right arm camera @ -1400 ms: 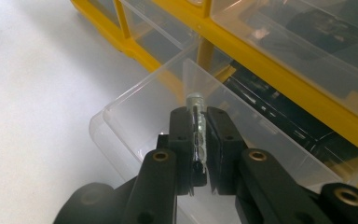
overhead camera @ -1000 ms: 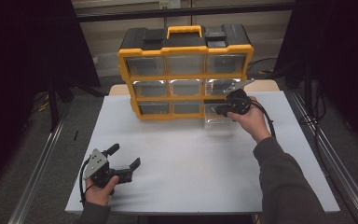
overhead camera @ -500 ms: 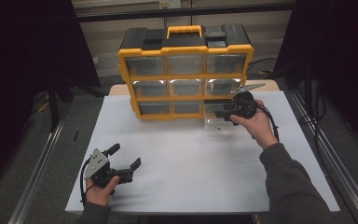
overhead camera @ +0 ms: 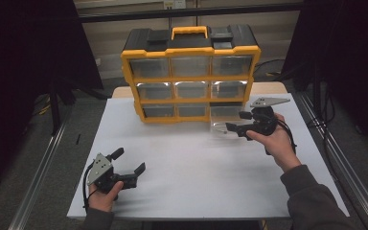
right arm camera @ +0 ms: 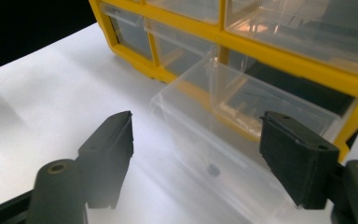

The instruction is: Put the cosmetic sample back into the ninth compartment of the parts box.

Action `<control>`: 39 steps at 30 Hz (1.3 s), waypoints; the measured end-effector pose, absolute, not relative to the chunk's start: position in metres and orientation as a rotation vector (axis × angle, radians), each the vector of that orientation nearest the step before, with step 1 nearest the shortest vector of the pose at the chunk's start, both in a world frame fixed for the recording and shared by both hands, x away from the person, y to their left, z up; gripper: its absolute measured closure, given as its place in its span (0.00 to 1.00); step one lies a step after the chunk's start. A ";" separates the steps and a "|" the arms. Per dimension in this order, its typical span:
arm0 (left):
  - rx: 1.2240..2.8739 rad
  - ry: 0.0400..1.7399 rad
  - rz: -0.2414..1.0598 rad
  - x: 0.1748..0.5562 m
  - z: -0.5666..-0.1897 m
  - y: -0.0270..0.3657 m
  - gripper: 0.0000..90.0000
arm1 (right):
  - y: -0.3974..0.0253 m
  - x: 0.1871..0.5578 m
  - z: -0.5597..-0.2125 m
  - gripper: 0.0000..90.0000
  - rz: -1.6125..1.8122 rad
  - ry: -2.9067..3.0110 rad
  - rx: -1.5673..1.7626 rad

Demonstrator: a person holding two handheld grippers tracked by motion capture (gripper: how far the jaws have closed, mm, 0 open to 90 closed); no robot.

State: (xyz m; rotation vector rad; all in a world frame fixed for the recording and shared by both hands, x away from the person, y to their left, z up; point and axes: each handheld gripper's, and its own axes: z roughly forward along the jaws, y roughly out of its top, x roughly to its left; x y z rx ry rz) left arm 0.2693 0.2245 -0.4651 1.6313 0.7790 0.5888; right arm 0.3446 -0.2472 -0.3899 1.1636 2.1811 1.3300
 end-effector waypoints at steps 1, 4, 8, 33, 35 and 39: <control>1.629 0.782 0.582 0.269 -0.465 0.225 0.03 | -0.250 0.337 -0.392 0.24 1.357 2.172 1.156; 1.619 0.784 0.576 0.269 -0.465 0.225 0.03 | -0.252 0.330 -0.393 0.21 1.360 2.154 1.149; 1.624 0.782 0.578 0.268 -0.465 0.225 0.03 | -0.259 0.318 -0.394 0.17 1.385 2.115 1.152; 1.624 0.786 0.580 0.267 -0.466 0.222 0.03 | -0.289 0.262 -0.424 0.08 1.463 1.997 1.136; 1.627 0.783 0.581 0.268 -0.466 0.222 0.03 | -0.292 0.258 -0.427 0.08 1.464 1.987 1.144; 1.641 0.777 0.590 0.268 -0.466 0.223 0.03 | -0.299 0.249 -0.435 0.08 1.472 1.962 1.152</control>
